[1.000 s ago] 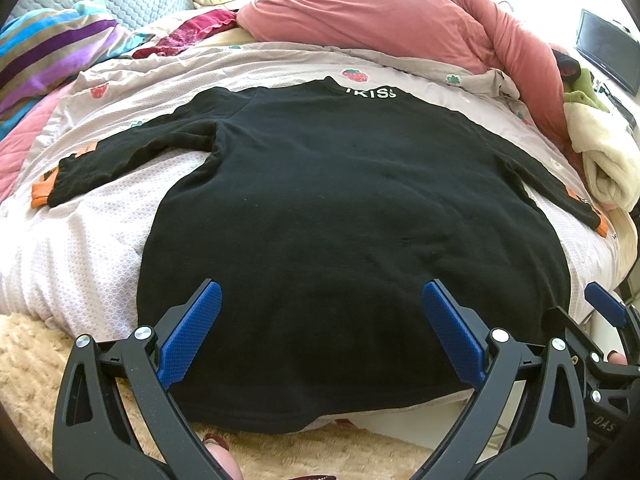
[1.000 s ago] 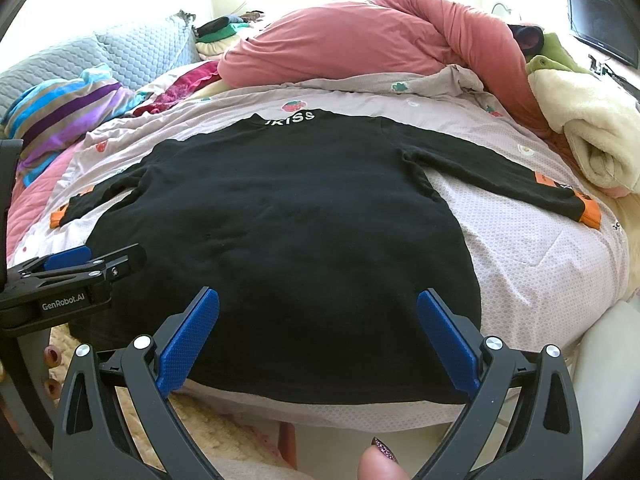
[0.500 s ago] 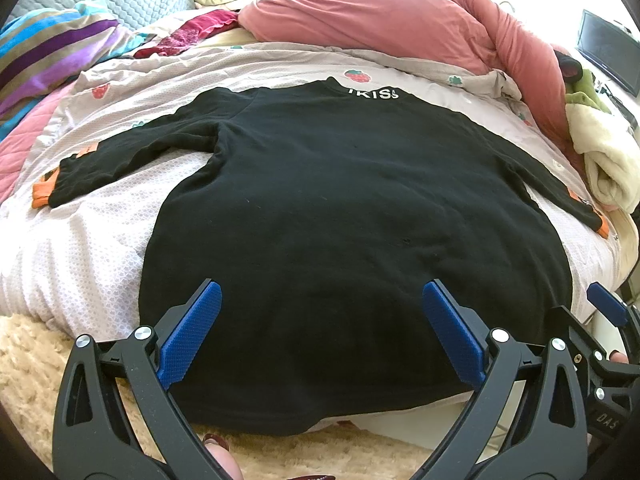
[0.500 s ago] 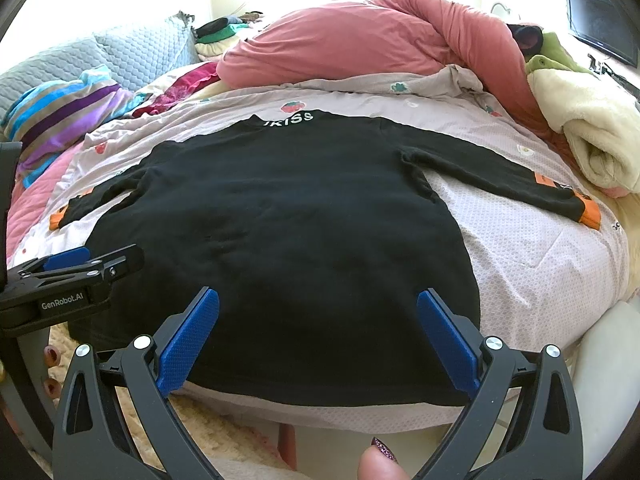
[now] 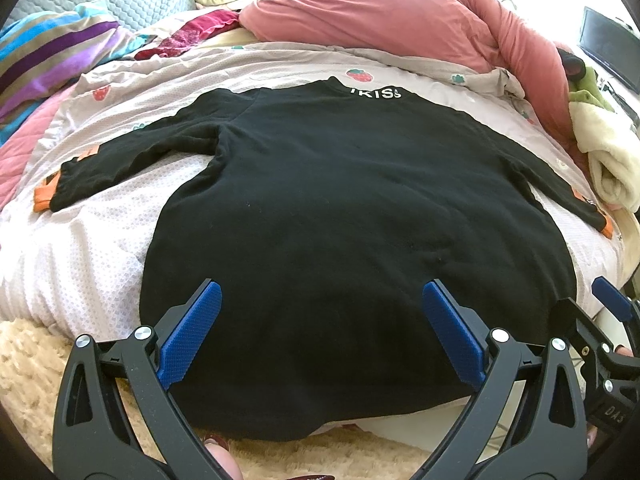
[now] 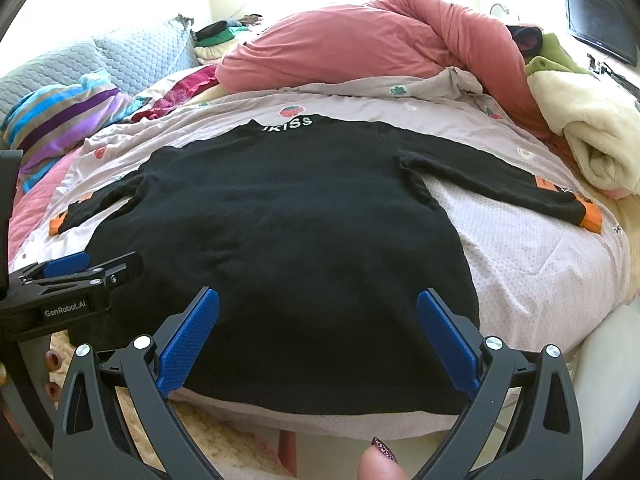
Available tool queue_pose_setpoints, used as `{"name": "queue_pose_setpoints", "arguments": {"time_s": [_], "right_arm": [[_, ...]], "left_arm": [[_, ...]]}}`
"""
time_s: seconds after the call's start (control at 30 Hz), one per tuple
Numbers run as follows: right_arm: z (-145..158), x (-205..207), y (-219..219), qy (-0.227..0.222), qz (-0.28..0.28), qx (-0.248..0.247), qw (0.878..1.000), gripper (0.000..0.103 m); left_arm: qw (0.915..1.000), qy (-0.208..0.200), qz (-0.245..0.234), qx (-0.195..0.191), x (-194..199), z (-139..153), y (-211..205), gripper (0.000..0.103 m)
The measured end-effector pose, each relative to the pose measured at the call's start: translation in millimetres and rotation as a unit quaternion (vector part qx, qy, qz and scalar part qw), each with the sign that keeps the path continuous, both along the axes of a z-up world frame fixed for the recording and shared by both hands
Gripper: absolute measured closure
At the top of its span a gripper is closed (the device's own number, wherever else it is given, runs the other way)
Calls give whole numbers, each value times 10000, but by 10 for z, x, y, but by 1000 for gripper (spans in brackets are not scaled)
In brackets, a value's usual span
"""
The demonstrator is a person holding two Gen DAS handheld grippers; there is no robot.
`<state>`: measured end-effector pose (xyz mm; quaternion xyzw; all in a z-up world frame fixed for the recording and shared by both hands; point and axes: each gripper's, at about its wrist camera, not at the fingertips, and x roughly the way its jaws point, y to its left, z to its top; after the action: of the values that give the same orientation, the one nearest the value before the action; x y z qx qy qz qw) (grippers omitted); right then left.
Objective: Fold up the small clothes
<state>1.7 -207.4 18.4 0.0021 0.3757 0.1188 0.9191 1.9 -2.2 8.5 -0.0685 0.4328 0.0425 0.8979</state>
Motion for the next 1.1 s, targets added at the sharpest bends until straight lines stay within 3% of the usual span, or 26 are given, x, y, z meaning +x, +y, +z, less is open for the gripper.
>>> {"name": "queue_pose_setpoints", "arguments": {"time_s": [0.6,0.77,1.1], "right_arm": [[69,439,-171,-81,-342,66,9994,4],[78,642,-300,55,-470,298,9984,4],[60,1042,-691,121,-1092,345,9933,4]], "left_arm": [[9999,17,-70,-70,368,45,-6,8],[9999,30,-108,-59,575,97,-9,8],[9996,117,-261,-14,1023,122,-35,8]]}}
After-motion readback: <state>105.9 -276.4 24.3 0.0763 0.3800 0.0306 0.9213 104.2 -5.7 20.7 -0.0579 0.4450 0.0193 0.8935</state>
